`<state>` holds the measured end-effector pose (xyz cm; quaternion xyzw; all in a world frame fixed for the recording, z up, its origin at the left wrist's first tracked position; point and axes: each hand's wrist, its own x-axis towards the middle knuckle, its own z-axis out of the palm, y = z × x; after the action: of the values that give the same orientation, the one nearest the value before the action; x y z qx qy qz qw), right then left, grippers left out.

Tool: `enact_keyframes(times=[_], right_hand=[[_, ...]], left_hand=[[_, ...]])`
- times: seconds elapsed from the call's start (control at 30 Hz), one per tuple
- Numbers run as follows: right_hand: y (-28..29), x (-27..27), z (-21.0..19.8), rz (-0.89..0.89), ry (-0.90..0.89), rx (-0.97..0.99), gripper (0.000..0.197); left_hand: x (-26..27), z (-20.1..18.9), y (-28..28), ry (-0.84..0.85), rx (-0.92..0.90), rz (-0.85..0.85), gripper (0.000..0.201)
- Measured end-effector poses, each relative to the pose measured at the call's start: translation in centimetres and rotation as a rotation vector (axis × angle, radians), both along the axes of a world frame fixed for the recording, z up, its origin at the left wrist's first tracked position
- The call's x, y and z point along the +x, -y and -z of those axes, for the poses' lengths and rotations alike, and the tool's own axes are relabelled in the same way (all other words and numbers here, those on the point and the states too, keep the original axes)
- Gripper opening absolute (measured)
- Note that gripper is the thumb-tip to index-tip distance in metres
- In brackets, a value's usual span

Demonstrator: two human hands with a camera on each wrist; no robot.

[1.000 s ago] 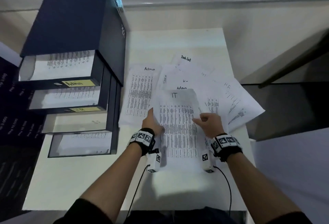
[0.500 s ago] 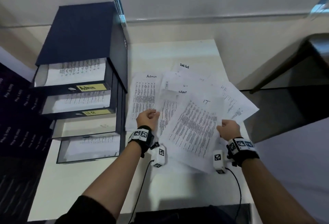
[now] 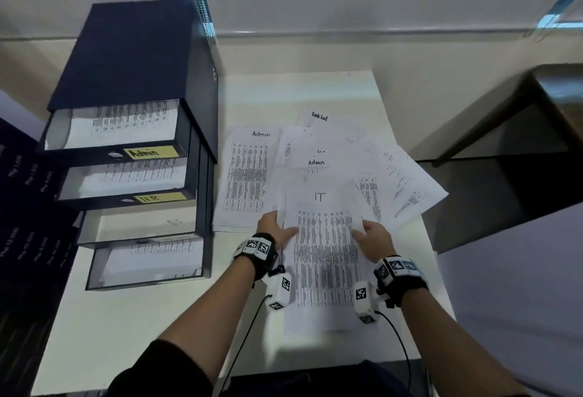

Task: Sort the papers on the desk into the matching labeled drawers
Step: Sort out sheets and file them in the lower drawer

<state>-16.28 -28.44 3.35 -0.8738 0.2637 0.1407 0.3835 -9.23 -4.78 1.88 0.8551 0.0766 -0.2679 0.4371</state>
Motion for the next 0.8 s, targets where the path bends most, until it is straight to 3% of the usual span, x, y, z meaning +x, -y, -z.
enact_keyframes(times=[0.07, 0.17, 0.23, 0.37, 0.5, 0.57, 0.6, 0.67, 0.73, 0.8], right_hand=[[0.0, 0.9, -0.9, 0.069, 0.108, 0.093, 0.030], [0.6, 2.8, -3.4, 0.234, 0.289, 0.342, 0.044], [0.7, 4.1, -5.7, 0.282, 0.437, 0.411, 0.042], [0.2, 5.0, -9.2, 0.304, 0.664, 0.468, 0.034], [-1.1, 3.9, -8.6, 0.185, 0.572, 0.387, 0.036], [-1.5, 3.3, -7.6, 0.135, 0.458, 0.291, 0.023], [-1.8, 3.1, -7.4, 0.119, 0.415, 0.240, 0.013], [-2.7, 3.0, -7.9, 0.081, 0.412, 0.195, 0.006], [-4.1, 3.3, -9.7, 0.038, 0.451, 0.195, 0.002], [-6.3, 3.7, -11.9, -0.023, 0.465, 0.250, 0.016]], left_hand=[[0.4, -1.8, -0.1, 0.046, -0.136, 0.018, 0.037], [1.4, -6.1, -0.5, 0.096, -0.320, 0.070, 0.026], [2.4, -9.0, -0.7, 0.144, -0.394, 0.075, 0.015], [4.4, -12.0, -1.4, 0.264, -0.439, 0.043, 0.024], [4.5, -10.6, -2.2, 0.237, -0.304, 0.088, 0.045], [3.6, -9.0, -3.0, 0.214, -0.188, 0.105, 0.048], [2.9, -9.2, -3.3, 0.232, -0.180, 0.099, 0.041], [1.6, -10.4, -4.3, 0.296, -0.206, 0.073, 0.032], [0.9, -12.2, -5.7, 0.350, -0.214, -0.013, 0.037], [0.7, -13.7, -8.2, 0.416, -0.202, -0.062, 0.041]])
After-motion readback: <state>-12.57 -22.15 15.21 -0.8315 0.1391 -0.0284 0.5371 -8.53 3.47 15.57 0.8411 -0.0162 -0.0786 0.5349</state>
